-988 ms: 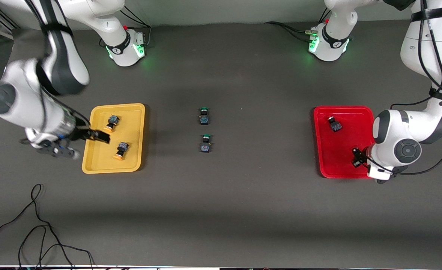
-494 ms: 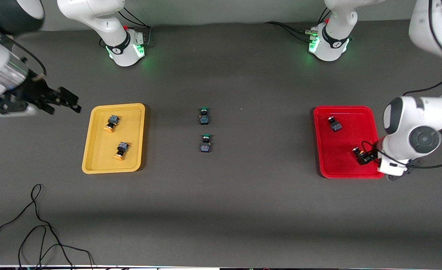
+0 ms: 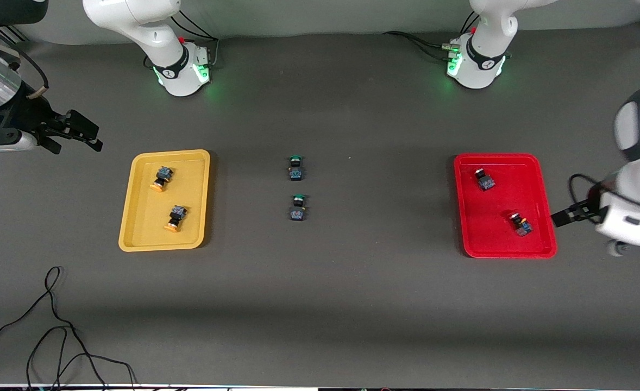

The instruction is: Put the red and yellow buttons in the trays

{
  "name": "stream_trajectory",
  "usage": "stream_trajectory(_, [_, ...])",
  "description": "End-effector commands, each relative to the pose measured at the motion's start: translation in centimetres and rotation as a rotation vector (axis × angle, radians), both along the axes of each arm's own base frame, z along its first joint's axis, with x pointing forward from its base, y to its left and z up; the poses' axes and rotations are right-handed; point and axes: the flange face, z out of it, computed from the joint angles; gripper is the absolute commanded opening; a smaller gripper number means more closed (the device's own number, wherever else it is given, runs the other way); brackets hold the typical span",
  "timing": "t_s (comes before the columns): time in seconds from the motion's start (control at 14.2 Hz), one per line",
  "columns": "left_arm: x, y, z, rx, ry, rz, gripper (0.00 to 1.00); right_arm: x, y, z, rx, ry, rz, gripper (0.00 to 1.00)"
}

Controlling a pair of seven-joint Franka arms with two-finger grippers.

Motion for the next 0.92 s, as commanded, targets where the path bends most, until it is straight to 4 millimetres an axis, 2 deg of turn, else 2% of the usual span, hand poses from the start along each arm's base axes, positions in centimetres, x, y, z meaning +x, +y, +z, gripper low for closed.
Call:
stream_trajectory(0.0, [0.2,1.3,2.5,-0.074,0.038,-0.086,1.0,0.6,0.2,0.7,-0.019,-0.001,0.032,1.0])
stream_trajectory(0.14, [-0.4,2.2,3.3,-0.116,0.027,-0.068,1.0,0.8,0.3,0.6,-0.02,0.002,0.035,1.0])
stream_trajectory(0.28, [-1.7,1.9,2.7,-0.118,0.02,-0.067,1.0,0.5,0.0,0.8,-0.017,0.004,0.032,1.0])
stream_trajectory(0.42, [-3.9,1.0,1.2,-0.131,-0.009,-0.068,1.0,0.3,0.0,0.9,-0.018,0.02,0.033,1.0])
stream_trajectory(0.56, [-7.4,0.1,-0.2,-0.142,-0.083,-0.054,1.0,0.6,0.0,1.0,-0.017,0.016,0.032,1.0])
stream_trajectory(0.71, [-7.5,0.0,0.2,-0.142,-0.074,-0.055,1.0,0.8,0.1,0.8,-0.019,0.022,0.037,1.0])
stream_trajectory(0.85, [-7.3,0.3,1.7,-0.132,-0.041,-0.065,1.0,0.9,0.1,0.4,-0.02,0.033,0.043,1.0])
